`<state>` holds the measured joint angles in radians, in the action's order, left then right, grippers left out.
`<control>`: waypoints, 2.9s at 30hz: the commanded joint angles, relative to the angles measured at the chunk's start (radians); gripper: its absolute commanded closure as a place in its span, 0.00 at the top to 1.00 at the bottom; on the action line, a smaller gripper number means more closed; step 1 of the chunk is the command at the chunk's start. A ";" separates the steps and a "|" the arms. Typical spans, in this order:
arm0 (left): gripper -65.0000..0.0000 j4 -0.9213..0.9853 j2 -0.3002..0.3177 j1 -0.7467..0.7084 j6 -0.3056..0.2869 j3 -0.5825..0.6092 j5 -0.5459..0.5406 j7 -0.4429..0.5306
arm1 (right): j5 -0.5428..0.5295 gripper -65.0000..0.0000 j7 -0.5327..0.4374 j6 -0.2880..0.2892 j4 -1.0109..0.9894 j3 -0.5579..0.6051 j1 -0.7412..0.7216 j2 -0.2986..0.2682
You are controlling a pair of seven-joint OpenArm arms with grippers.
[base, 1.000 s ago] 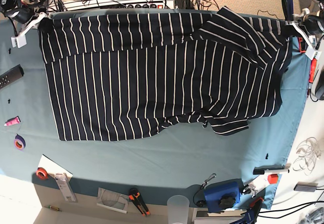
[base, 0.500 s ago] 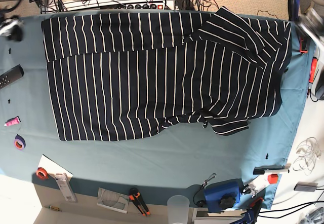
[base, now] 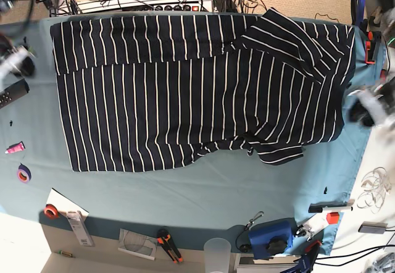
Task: Layout the t-shirt on the table in an organized manner, then fold the t-shirt properly
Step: 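Lower both grippers to grasp the shirt's opposite edges, then drag the grasped shirt edges with both grippers to smooth the shirt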
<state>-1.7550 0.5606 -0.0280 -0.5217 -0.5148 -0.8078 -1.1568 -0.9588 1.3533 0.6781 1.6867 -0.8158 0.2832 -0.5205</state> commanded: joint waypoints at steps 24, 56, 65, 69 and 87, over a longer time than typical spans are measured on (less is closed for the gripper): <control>0.43 0.778 -0.021 0.739 -0.048 0.878 0.247 0.250 | 0.350 0.29 -0.166 -0.177 0.013 0.417 -0.233 -0.025; 0.00 0.984 -0.117 0.936 0.073 0.885 0.365 0.268 | 0.437 0.07 -0.248 -0.178 0.013 0.417 -0.233 -0.025; 0.00 0.985 -0.039 1.066 0.114 0.885 0.366 0.372 | 0.514 0.07 -0.368 -0.192 0.013 0.417 -0.234 -0.025; 0.00 0.985 -0.043 1.099 0.114 0.885 0.360 0.373 | 0.624 0.07 -0.483 -0.323 0.013 0.417 -0.237 -0.025; 0.00 0.985 -0.051 1.105 0.095 0.885 0.332 0.333 | 0.721 0.45 -0.293 -0.309 0.013 0.417 -0.319 -0.025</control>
<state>-0.7551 0.4995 1.0306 -0.4309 0.3759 -0.4725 -0.8413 -0.2405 1.0809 0.3737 1.6840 -0.3912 -0.0189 -0.5213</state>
